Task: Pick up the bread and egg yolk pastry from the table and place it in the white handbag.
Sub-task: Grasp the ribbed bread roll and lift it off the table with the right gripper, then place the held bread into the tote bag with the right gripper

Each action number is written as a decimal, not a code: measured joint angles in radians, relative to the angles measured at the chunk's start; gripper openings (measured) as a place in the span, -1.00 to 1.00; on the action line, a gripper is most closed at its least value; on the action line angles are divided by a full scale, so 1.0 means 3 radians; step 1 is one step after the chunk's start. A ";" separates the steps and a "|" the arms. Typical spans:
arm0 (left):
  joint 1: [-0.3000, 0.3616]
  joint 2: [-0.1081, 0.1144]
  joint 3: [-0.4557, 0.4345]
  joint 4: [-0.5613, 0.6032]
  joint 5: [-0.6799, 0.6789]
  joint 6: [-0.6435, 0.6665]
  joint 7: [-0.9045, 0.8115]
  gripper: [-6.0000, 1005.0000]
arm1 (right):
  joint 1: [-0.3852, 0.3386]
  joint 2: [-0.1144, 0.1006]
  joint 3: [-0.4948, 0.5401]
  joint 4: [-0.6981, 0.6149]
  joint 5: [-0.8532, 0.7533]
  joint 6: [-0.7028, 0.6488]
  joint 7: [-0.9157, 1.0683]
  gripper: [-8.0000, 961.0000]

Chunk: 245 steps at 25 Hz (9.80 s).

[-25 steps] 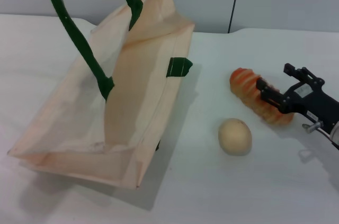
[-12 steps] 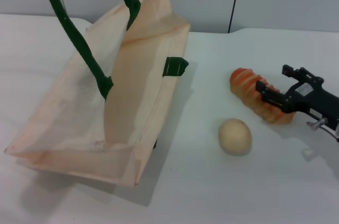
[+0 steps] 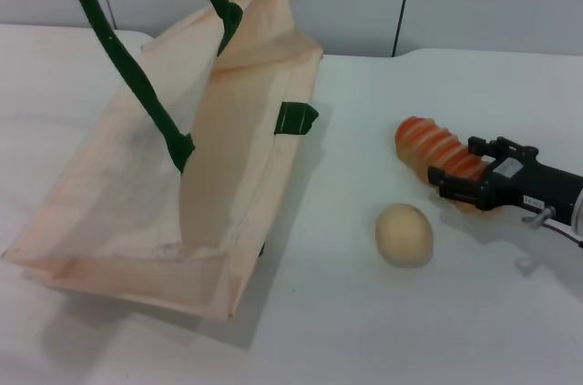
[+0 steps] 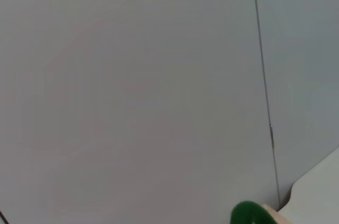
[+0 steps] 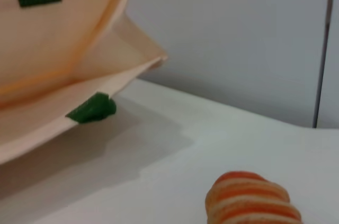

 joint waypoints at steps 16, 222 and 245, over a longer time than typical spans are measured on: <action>-0.0026 -0.0008 0.0079 -0.0007 0.0116 0.0023 -0.0003 -0.76 | 0.0399 0.0093 -0.0595 0.0651 0.0612 -0.0196 -0.0006 0.84; -0.0273 -0.0014 0.0733 -0.0031 0.0029 0.0505 -0.0004 -0.76 | 0.0319 0.0217 -0.0869 -0.1426 -0.0071 0.0247 0.0923 -0.54; -0.0265 -0.0013 0.0887 -0.0041 0.0027 0.0583 -0.0003 -0.76 | 0.0247 0.0202 -0.0899 -0.1920 -0.0260 0.0576 0.1038 -0.56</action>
